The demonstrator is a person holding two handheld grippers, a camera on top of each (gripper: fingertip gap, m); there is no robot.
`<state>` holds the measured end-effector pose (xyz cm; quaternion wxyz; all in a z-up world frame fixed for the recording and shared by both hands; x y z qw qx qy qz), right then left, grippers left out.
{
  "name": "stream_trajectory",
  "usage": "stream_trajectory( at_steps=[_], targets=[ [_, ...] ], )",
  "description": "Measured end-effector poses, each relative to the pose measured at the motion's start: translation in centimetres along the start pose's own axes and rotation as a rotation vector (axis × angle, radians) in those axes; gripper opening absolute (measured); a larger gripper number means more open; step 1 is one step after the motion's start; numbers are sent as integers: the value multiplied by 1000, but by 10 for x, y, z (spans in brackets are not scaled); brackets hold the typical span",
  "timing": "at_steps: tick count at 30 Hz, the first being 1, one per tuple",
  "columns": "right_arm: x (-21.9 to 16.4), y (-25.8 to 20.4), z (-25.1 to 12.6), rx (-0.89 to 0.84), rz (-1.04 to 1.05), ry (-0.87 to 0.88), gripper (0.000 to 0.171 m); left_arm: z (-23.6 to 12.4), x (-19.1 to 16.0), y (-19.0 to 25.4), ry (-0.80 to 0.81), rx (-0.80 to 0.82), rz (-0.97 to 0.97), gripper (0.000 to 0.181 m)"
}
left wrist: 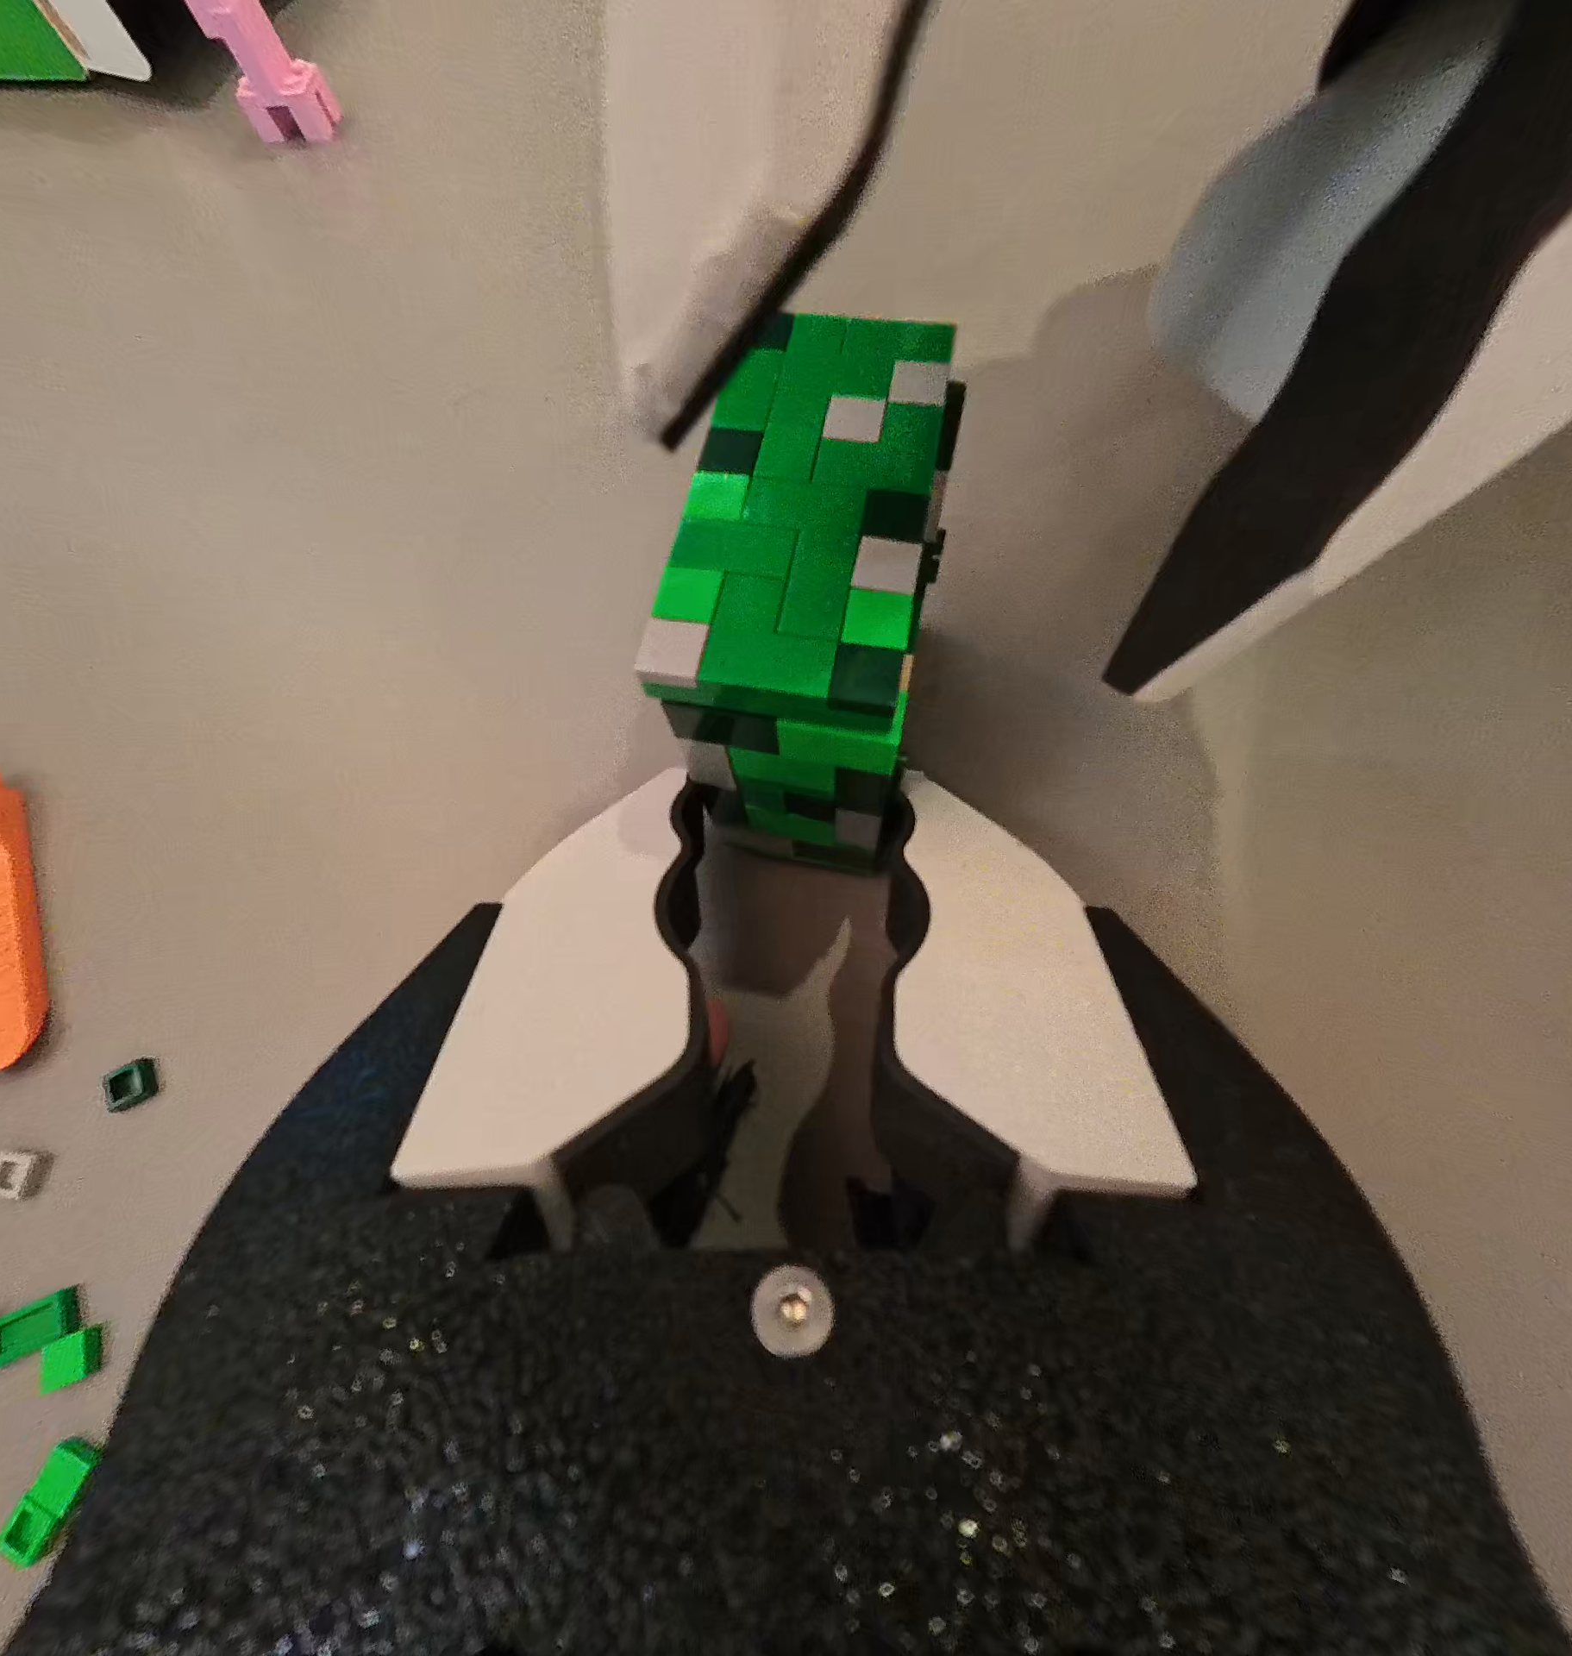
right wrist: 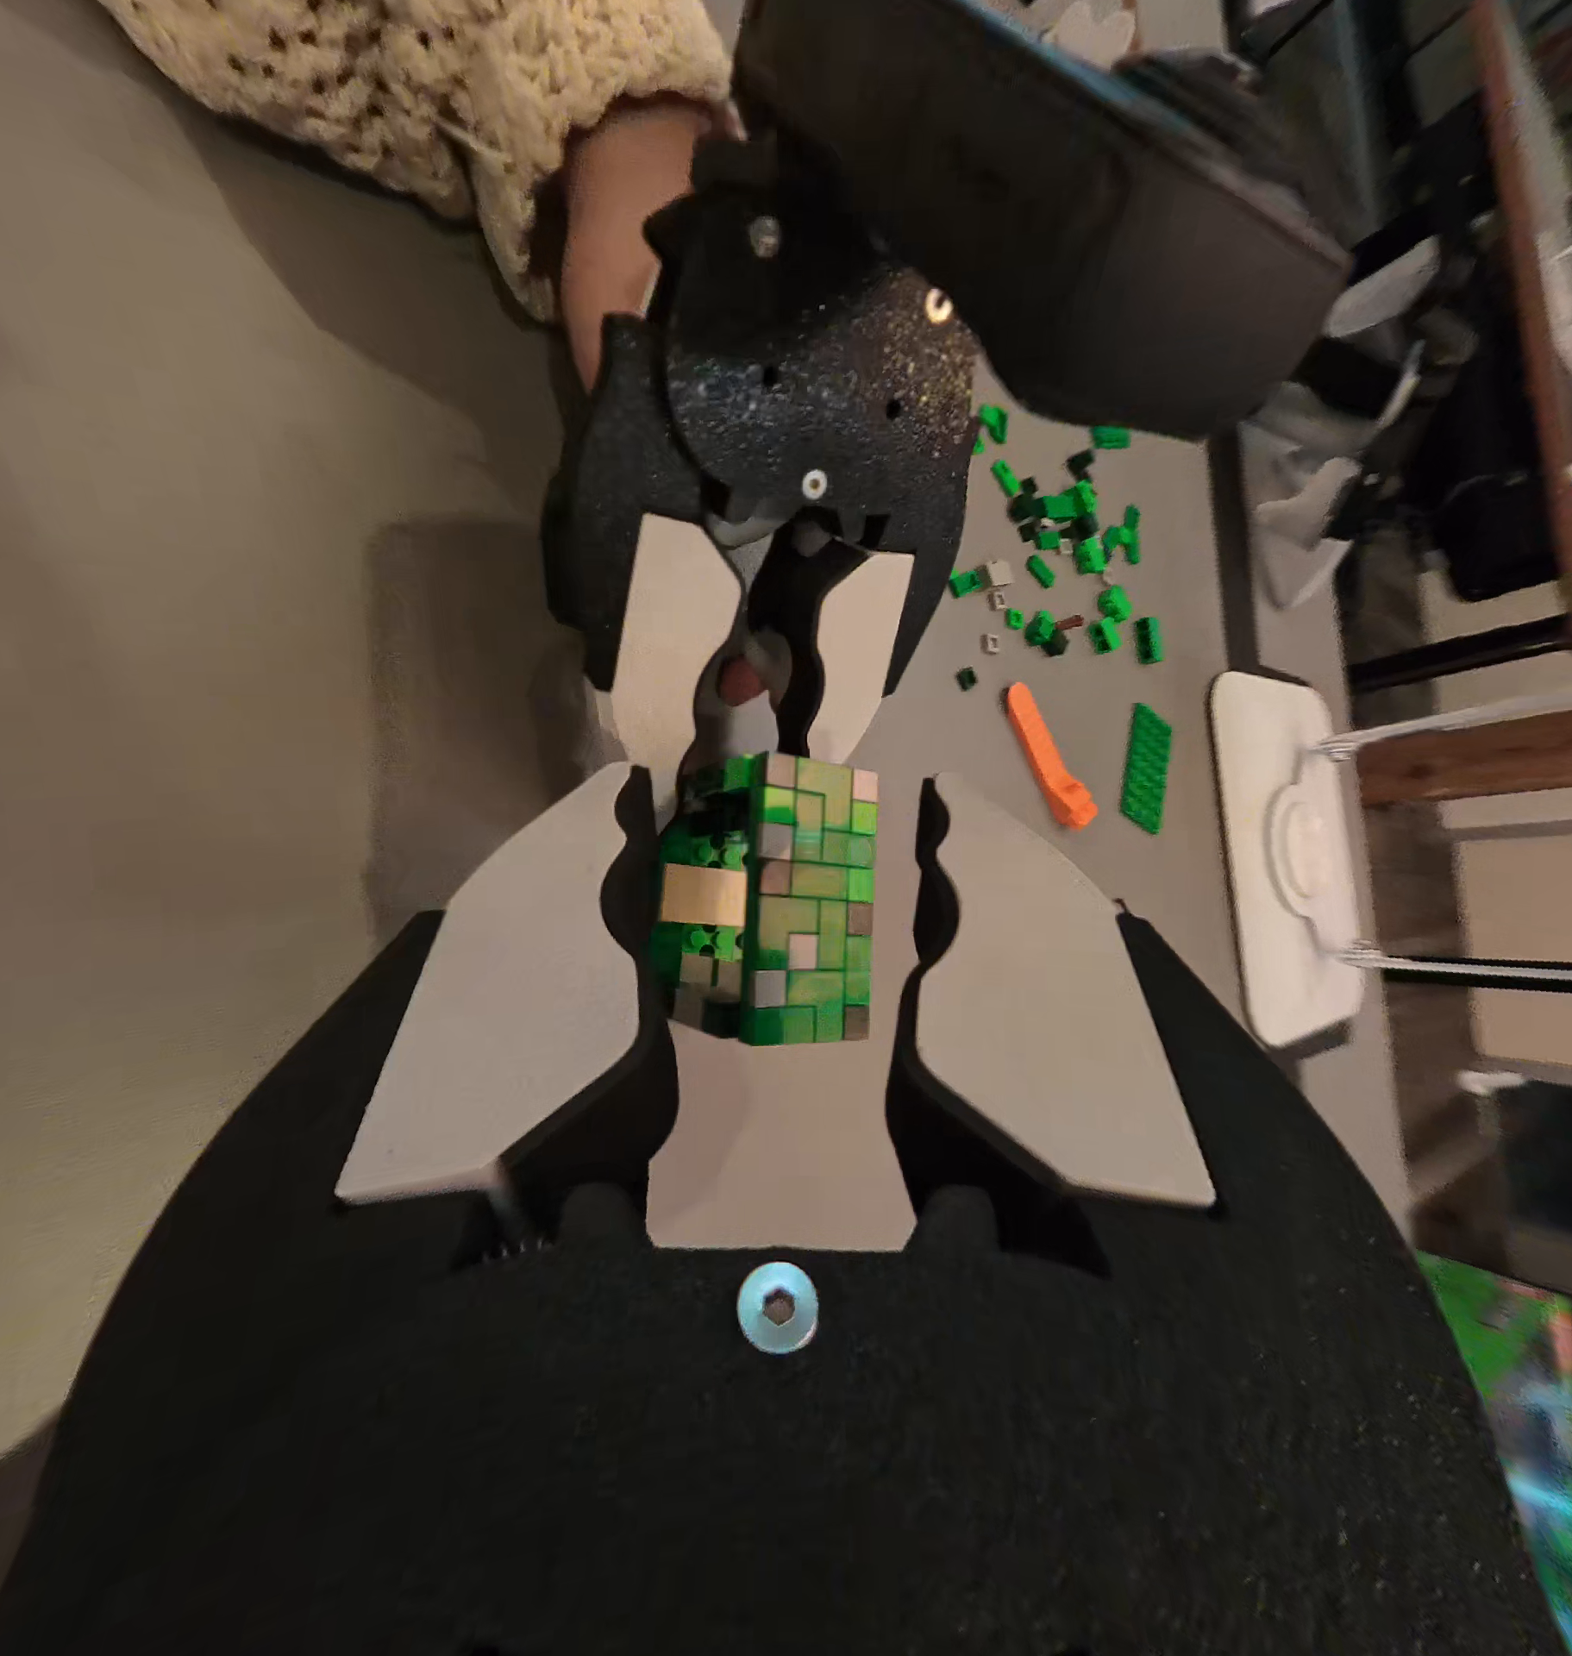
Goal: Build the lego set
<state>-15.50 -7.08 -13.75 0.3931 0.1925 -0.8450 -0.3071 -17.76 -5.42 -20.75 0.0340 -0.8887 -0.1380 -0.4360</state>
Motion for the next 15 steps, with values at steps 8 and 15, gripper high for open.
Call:
stream_trajectory(
  at_steps=[8,15],
  targets=[
    [-7,-7,-6,-256,-192,-21,61,-3,2,-3,28,5,-32,38],
    [-21,-4,-9,-423,-325,-81,77,-11,6,-10,107,1,-108,38]
  ],
)
Point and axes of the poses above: each gripper's, where its closed fingertips meet, z out along the fingers, x out of its top, y = z × x across the jaws, the point moved 2 cm from there along -z, back along the fingers, and after that the axes turned 12 degrees about -x, right-handed, at the moved point
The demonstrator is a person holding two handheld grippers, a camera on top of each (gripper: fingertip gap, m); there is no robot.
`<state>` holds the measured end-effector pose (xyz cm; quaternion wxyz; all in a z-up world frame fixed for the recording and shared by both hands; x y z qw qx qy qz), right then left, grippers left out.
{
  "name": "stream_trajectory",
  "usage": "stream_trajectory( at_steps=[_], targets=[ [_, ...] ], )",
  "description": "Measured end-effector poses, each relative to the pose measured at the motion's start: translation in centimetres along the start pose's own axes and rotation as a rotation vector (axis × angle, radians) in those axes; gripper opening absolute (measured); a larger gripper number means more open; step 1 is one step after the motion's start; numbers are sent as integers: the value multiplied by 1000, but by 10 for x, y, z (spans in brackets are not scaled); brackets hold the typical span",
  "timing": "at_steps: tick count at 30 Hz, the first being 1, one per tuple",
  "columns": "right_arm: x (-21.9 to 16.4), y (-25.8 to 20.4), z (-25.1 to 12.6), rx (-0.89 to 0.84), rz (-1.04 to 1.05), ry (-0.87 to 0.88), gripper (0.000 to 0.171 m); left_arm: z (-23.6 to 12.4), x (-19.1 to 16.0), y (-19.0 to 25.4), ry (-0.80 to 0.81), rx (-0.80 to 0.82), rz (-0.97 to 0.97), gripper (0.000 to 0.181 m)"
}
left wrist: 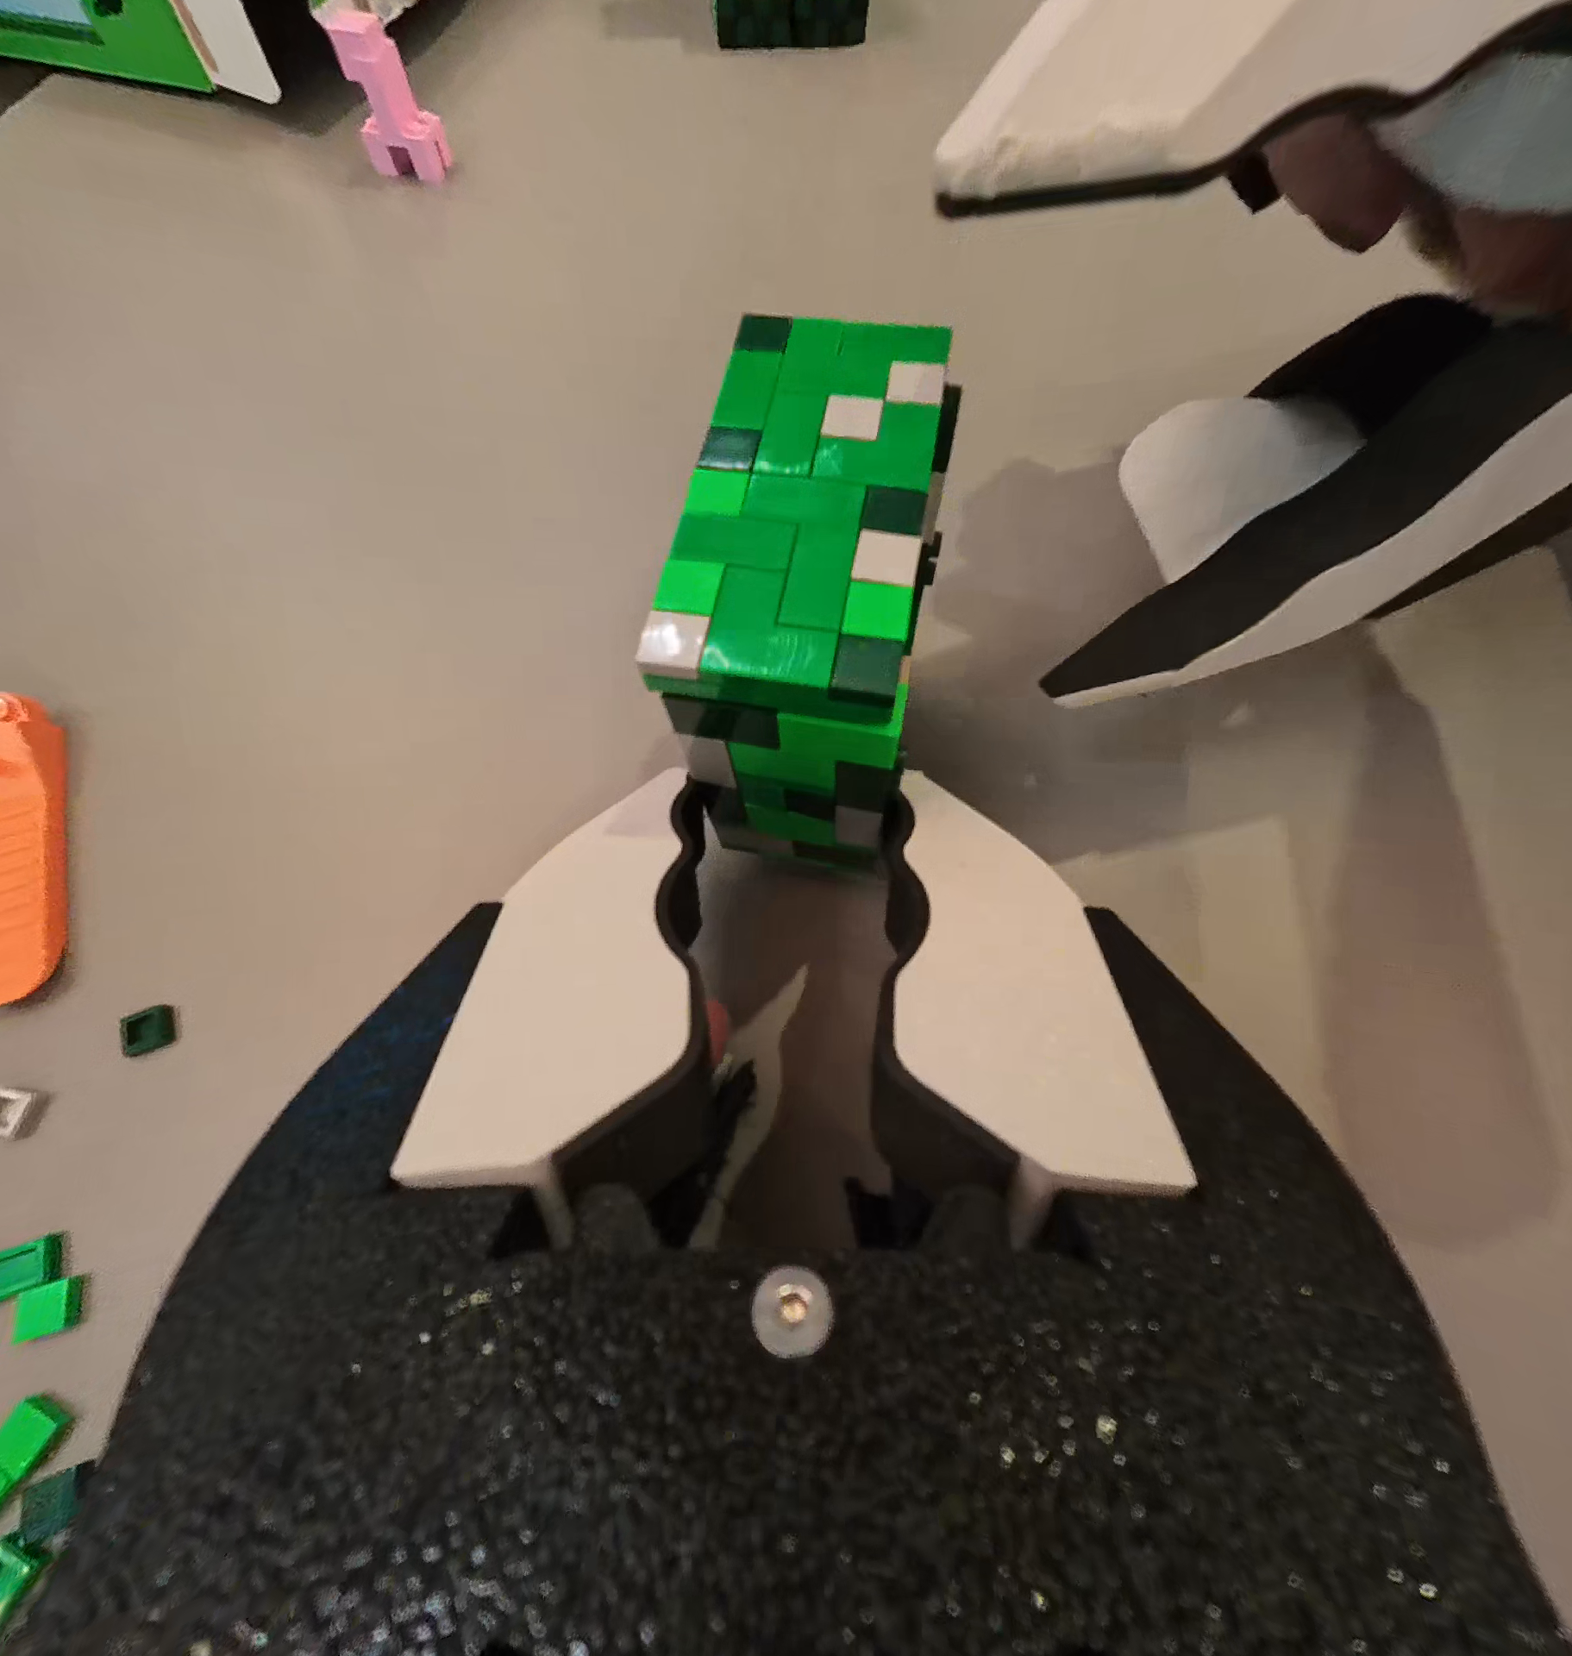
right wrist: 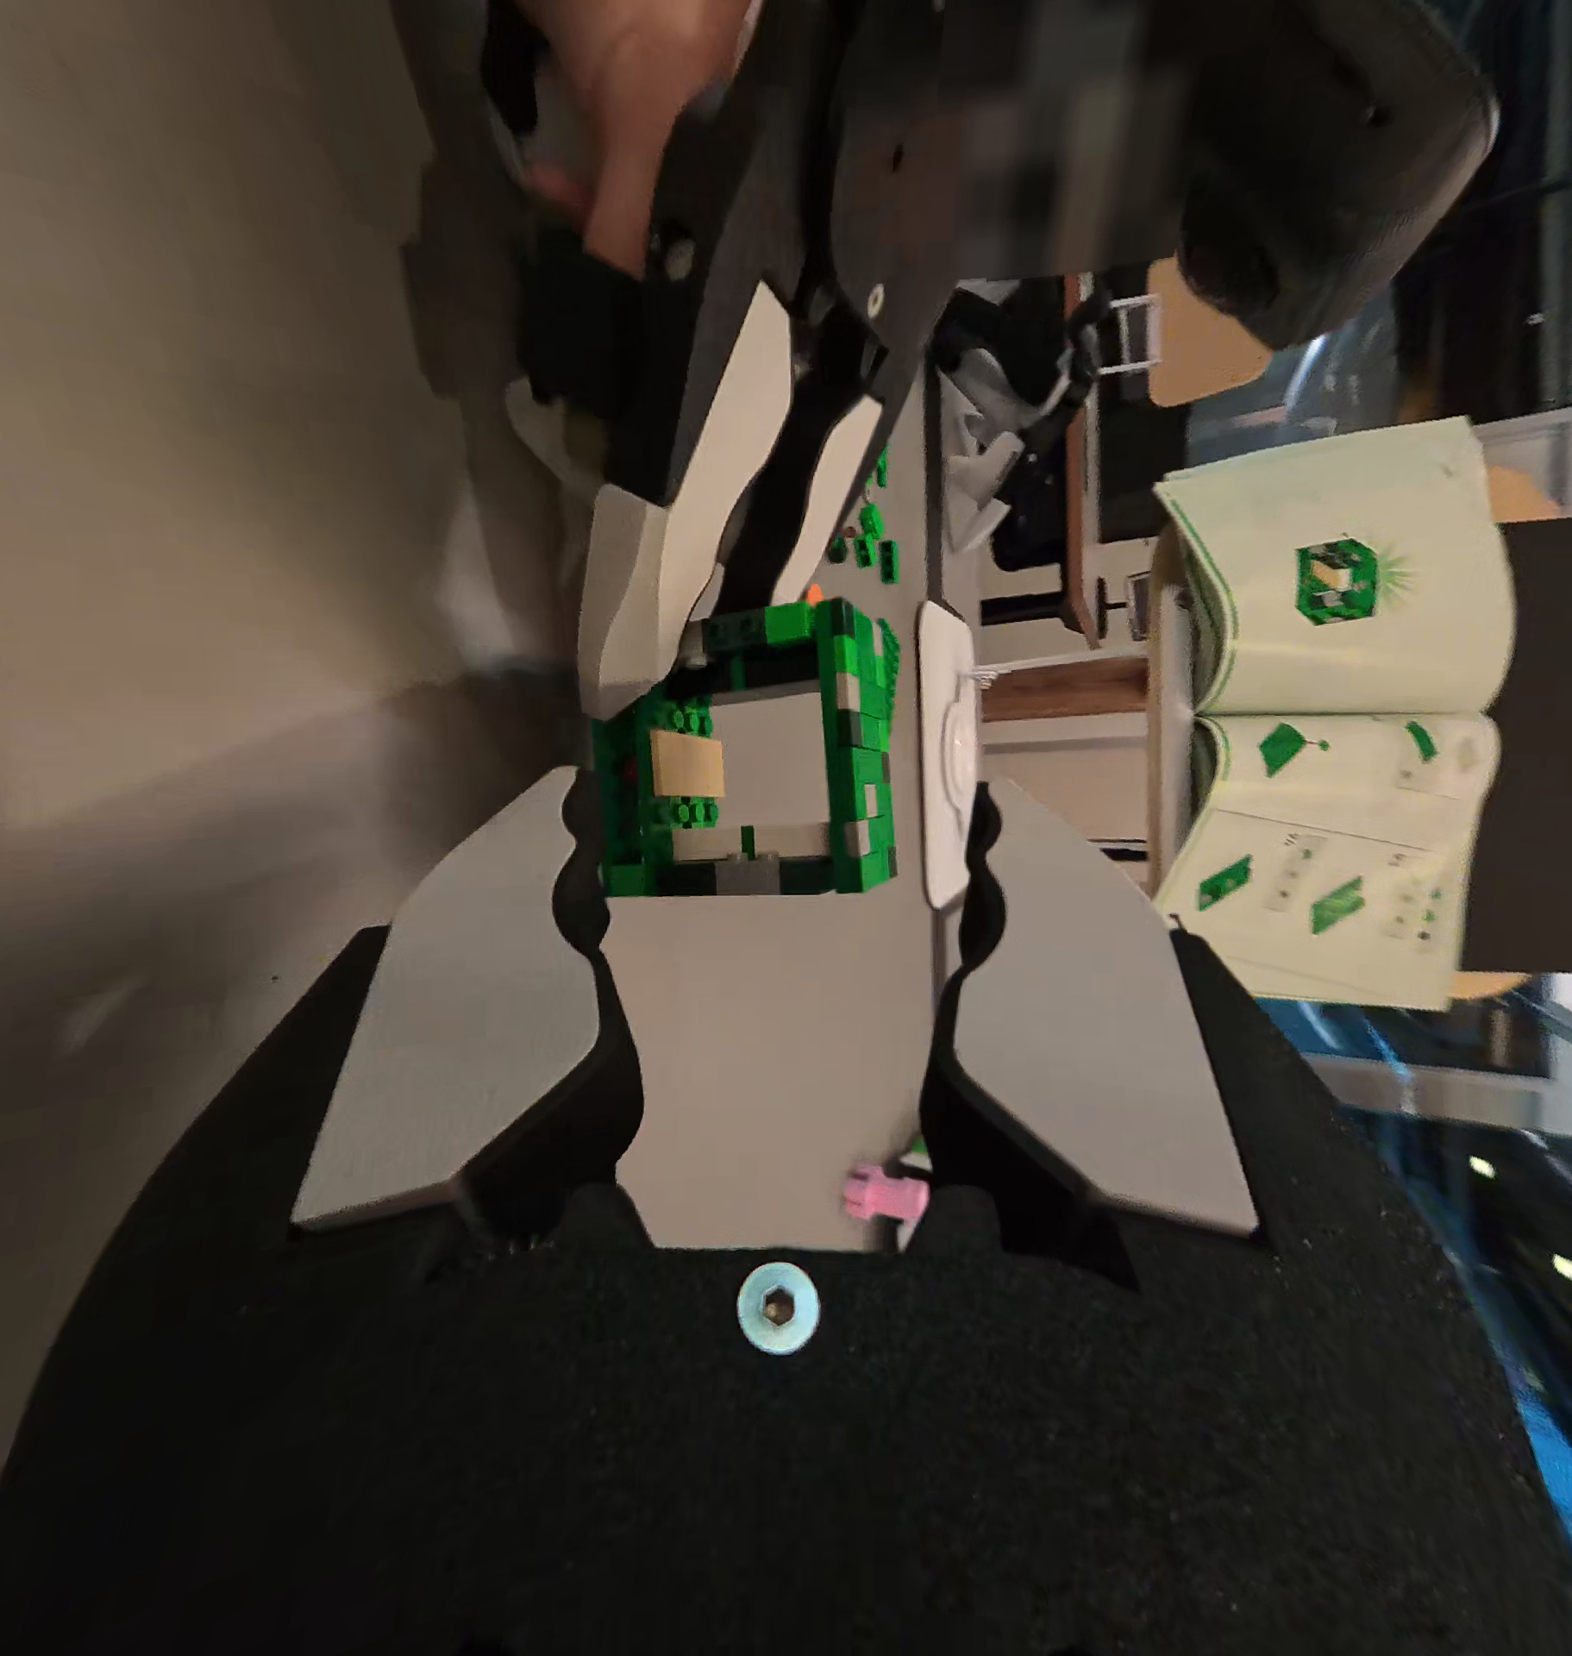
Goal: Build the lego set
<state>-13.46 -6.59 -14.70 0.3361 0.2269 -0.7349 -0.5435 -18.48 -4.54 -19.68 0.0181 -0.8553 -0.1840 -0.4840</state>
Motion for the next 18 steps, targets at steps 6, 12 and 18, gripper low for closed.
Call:
stream_trajectory(
  at_steps=[6,12,18],
  targets=[
    [4,-6,13,-103,-196,-35,92,1,1,1,23,-2,-61,38],
    [2,-13,29,-153,-370,-71,98,-3,7,3,34,15,-87,38],
    [2,-6,37,-222,-433,-91,94,-7,13,5,37,23,-101,38]
  ],
)
Point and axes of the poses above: each gripper's, where its closed fingertips meet, z out along the fingers, x out of its top, y = z × x across the jaws, the point moved 2 cm from there along -z, back along the fingers, and after that the axes turned 12 degrees about -x, right-handed, at the moved point
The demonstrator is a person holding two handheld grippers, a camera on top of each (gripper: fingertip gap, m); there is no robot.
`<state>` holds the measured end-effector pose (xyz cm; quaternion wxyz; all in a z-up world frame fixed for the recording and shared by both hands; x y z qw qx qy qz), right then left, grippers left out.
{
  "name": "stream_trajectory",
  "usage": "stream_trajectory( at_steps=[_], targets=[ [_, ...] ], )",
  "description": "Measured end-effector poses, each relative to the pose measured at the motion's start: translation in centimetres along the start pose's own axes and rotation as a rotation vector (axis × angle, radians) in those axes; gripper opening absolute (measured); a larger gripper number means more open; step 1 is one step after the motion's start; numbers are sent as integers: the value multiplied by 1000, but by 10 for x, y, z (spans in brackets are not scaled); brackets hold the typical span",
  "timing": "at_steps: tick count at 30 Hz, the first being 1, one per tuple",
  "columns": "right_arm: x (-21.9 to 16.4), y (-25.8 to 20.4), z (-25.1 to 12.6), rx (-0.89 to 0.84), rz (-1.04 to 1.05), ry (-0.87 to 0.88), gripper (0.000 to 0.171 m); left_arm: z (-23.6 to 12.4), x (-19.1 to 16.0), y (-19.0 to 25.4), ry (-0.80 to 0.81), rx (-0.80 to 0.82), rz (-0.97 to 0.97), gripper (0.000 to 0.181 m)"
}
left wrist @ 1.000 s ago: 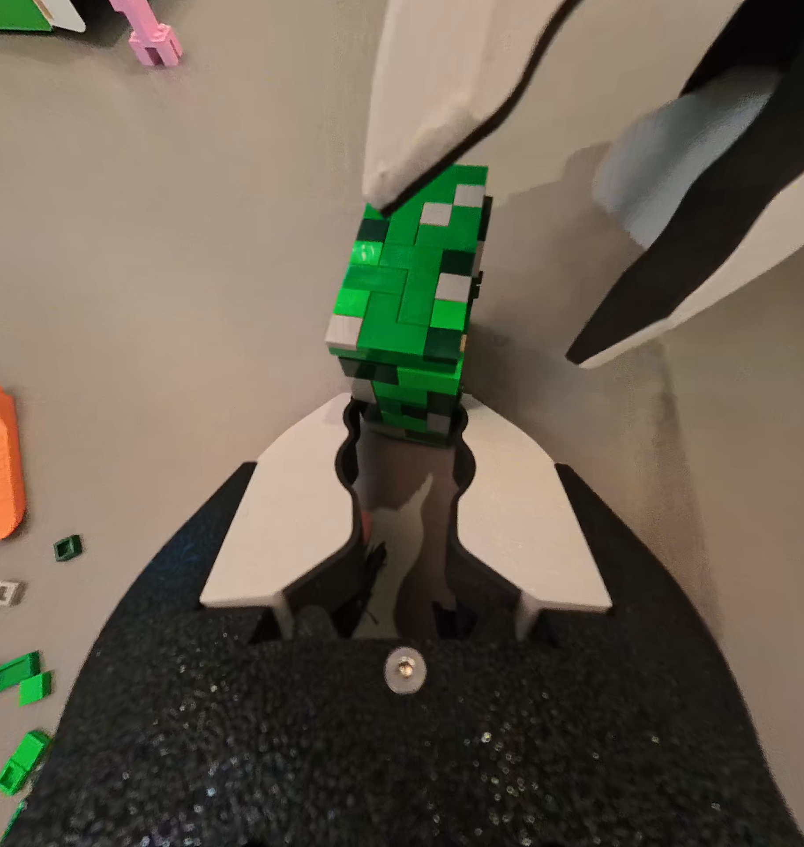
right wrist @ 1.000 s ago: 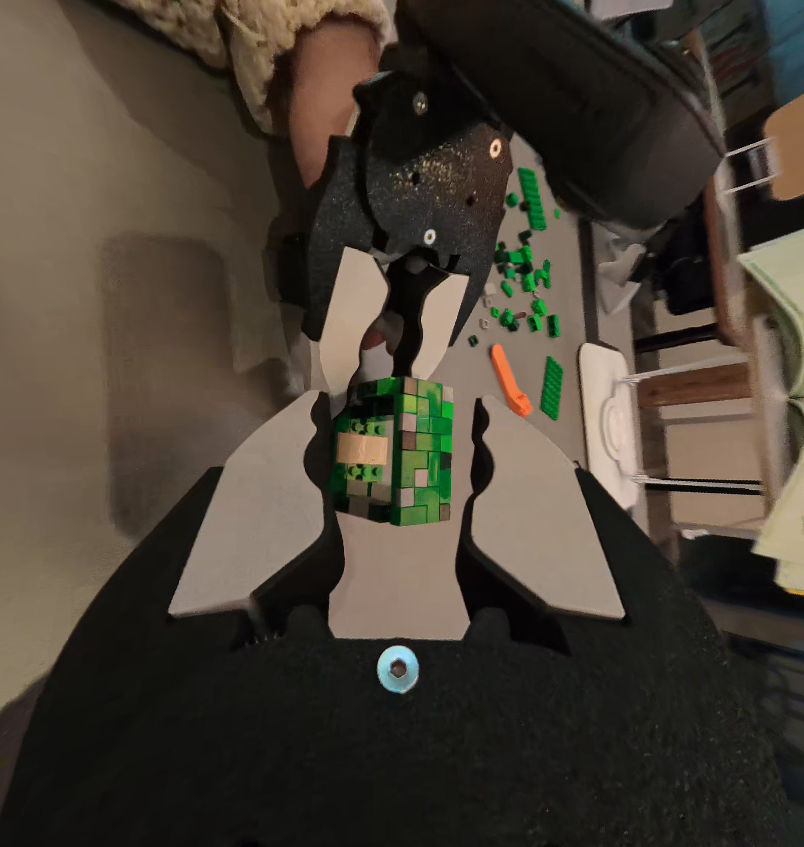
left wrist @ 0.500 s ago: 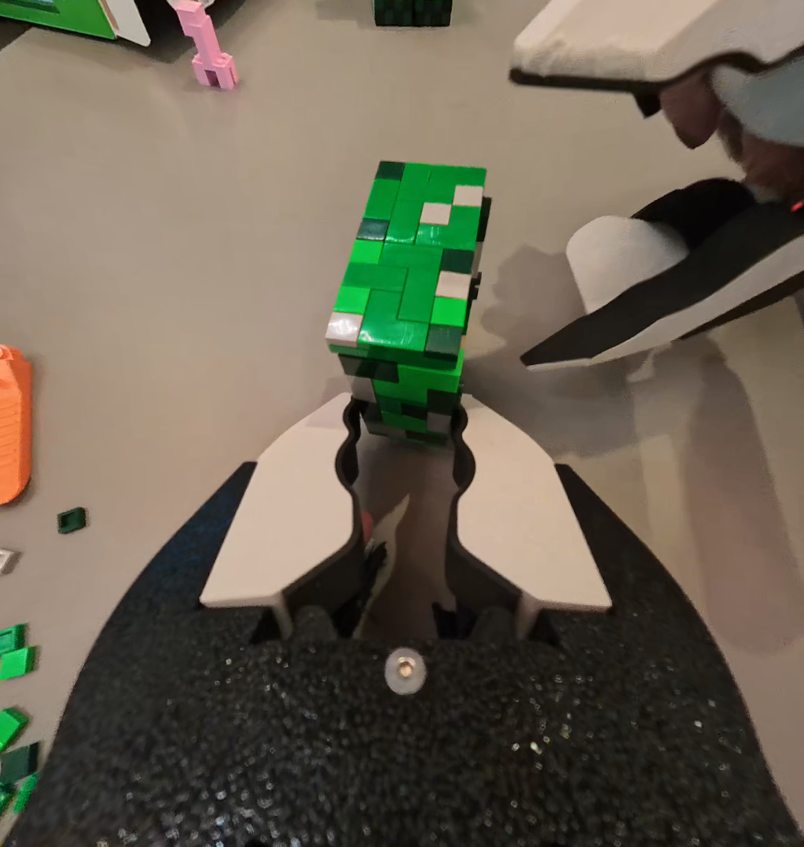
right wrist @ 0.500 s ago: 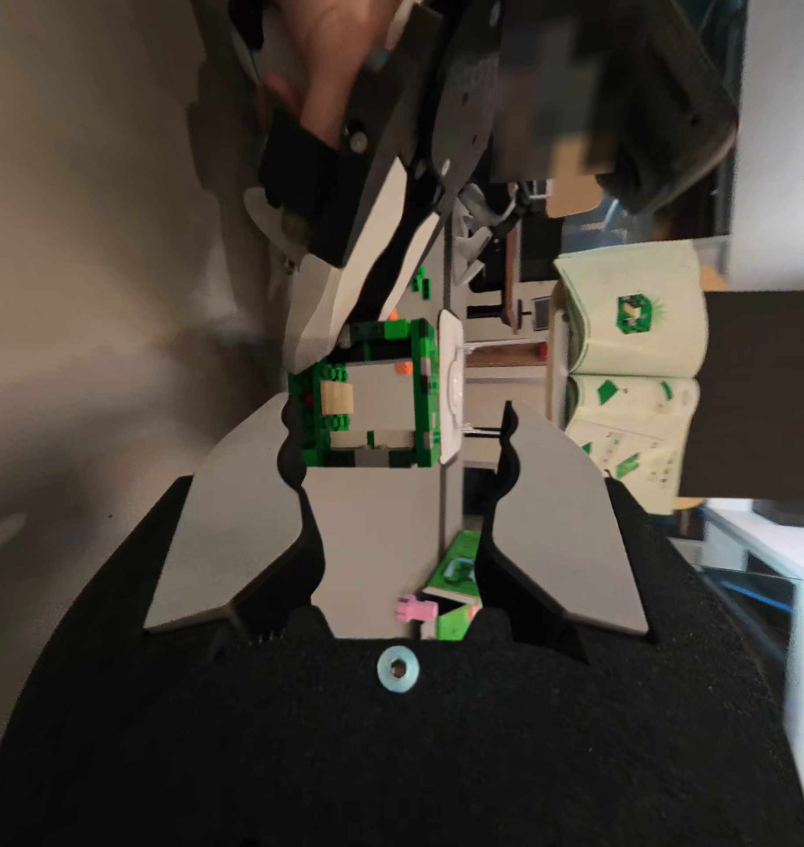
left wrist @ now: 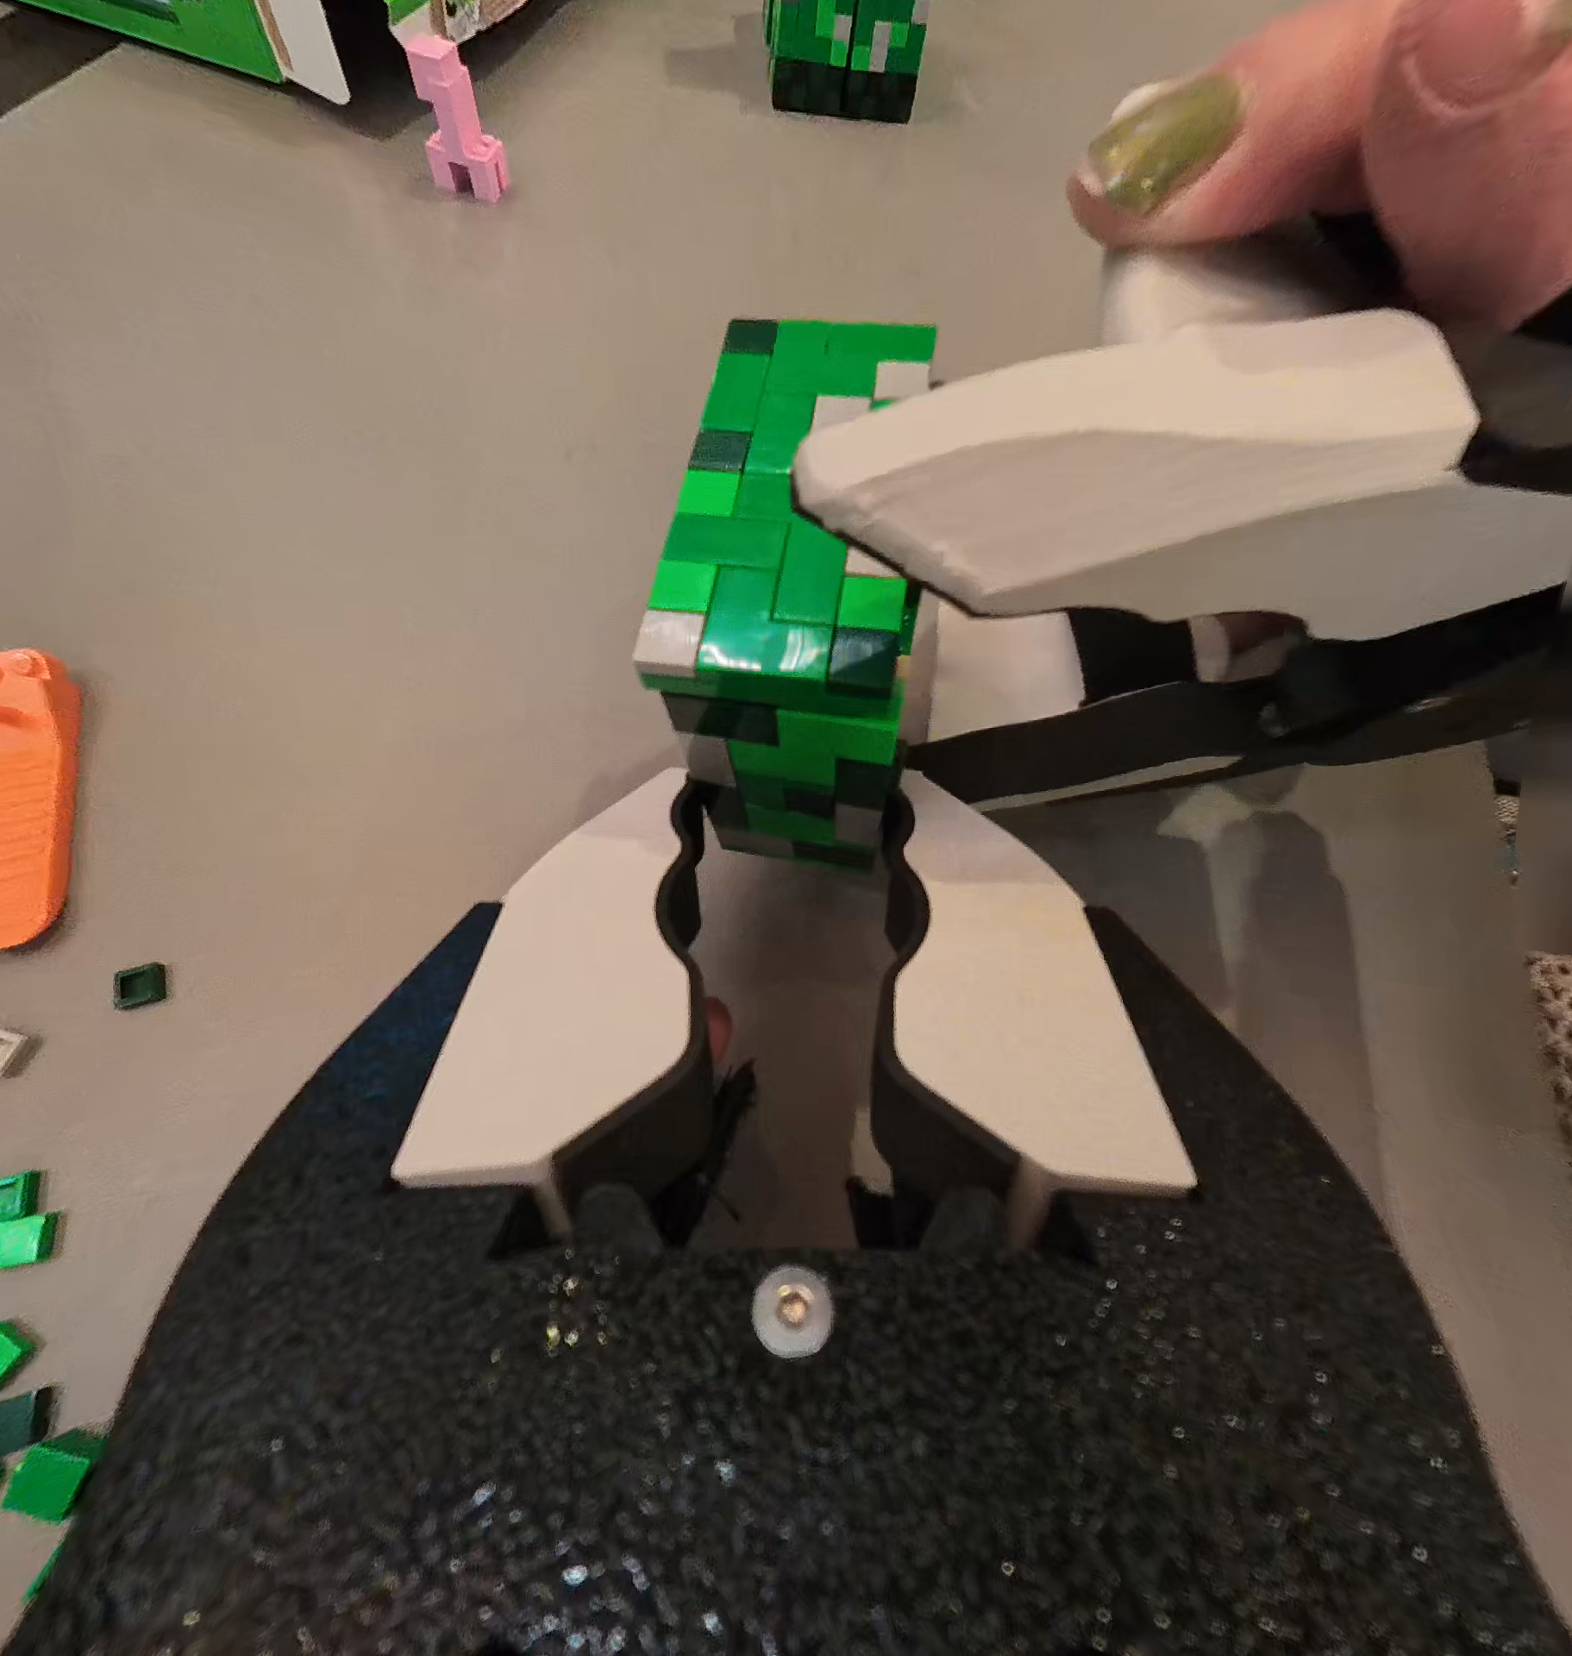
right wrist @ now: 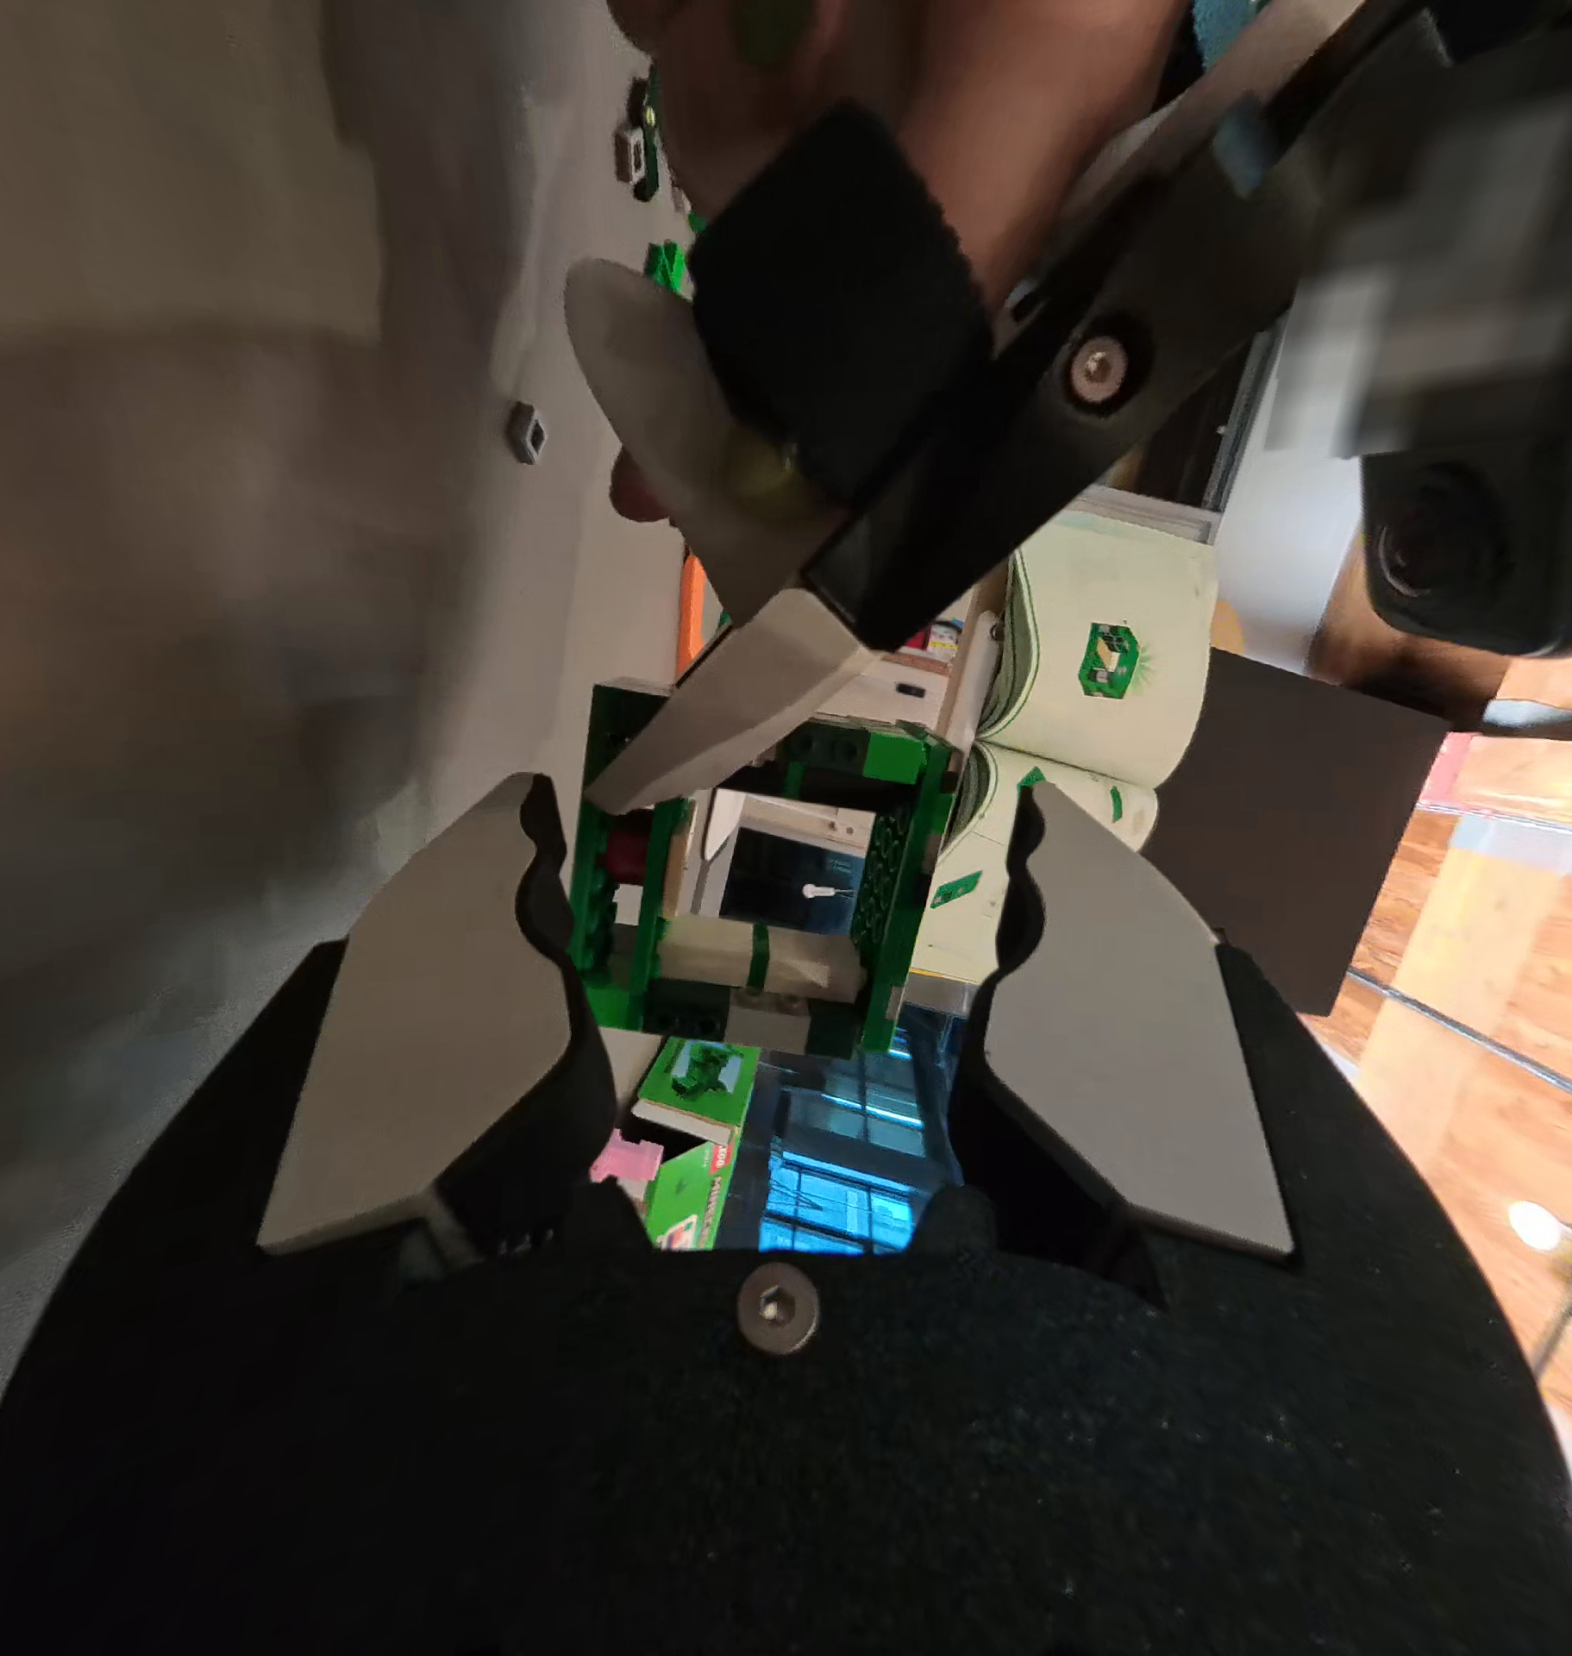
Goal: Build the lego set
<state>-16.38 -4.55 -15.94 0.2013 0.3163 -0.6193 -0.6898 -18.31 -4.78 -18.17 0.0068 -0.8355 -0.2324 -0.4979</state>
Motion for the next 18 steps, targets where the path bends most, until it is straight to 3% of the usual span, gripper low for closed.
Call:
stream_trajectory(
  at_steps=[14,18],
  targets=[
    [-4,-7,6,52,-24,-58,100,4,1,7,-24,14,32,38],
    [-5,-6,6,47,-29,-68,92,2,3,7,-17,22,37,38]
  ],
)
Point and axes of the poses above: each gripper's, where its closed fingertips meet, z out along the fingers, x out of its top, y = z × x across the jaws, the point moved 2 cm from there along -z, back along the fingers, and after that the axes turned 12 degrees about -x, right-handed, at the moved point
